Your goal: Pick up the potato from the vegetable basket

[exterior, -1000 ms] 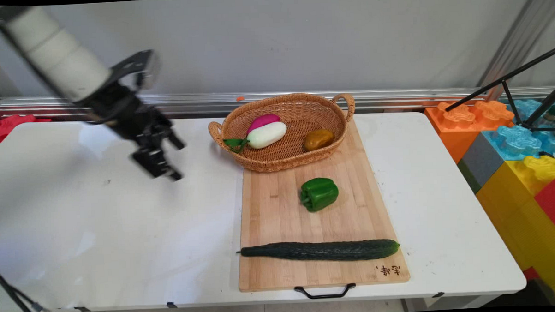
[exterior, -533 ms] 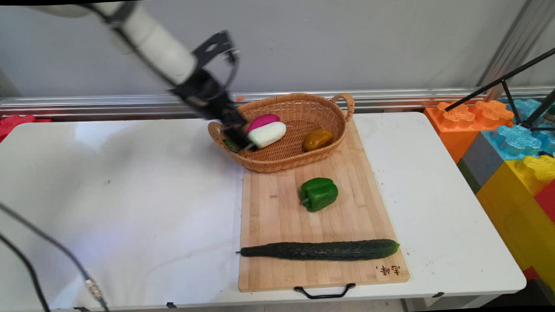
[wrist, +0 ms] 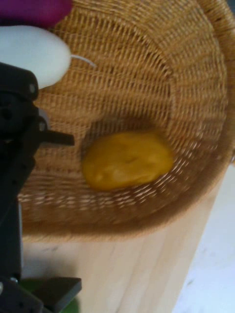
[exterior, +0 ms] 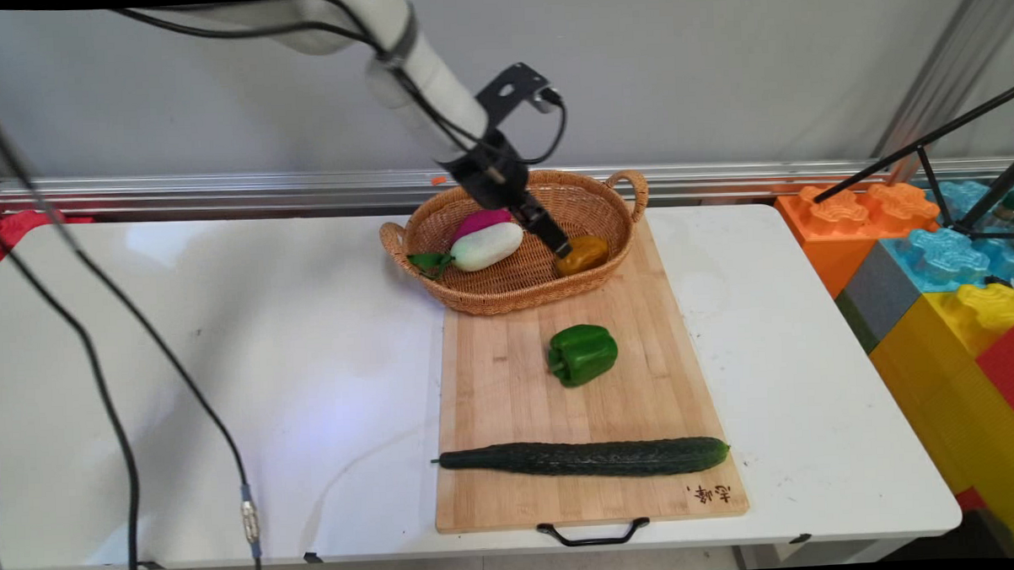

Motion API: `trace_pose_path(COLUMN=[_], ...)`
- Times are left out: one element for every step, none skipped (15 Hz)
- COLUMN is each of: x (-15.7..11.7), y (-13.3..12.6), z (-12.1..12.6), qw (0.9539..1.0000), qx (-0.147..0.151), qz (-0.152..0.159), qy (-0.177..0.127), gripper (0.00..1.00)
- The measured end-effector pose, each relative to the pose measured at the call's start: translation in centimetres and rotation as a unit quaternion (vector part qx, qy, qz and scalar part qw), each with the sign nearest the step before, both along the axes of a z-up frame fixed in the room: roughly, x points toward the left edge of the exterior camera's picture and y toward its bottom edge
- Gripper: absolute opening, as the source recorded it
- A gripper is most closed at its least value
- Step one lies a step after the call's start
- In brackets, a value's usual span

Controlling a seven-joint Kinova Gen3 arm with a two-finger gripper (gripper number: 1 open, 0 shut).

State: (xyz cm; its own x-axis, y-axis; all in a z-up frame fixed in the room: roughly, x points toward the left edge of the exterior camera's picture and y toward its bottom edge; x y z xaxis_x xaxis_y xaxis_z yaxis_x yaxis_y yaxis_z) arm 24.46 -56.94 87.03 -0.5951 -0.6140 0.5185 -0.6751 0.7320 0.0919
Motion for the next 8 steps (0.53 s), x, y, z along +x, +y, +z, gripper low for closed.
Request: trace_pose_path(x=[-0.6, -1.3, -1.7, -1.9, -2.3, -2.6, -2.9, -3.1], y=[-0.9, -2.0, -2.7, -3.1, -3.9, -4.5, -5.0, -5.5], z=[-0.5, -1.2, -1.6, -1.9, -2.5, -3.0, -3.5, -4.1], qw=[0.9999, 0.9995, 0.9991, 0.9987, 0.9979, 0.9968, 0.9958, 0.9947], qx=[0.002, 0.006, 0.008, 0.011, 0.017, 0.025, 0.031, 0.039], qz=[0.013, 0.029, 0.04, 0.048, 0.063, 0.076, 0.085, 0.095], qy=[0.002, 0.005, 0.006, 0.007, 0.008, 0.008, 0.009, 0.01], gripper=[1.0, 1.0, 1.0, 1.0, 1.0, 1.0, 1.0, 1.0])
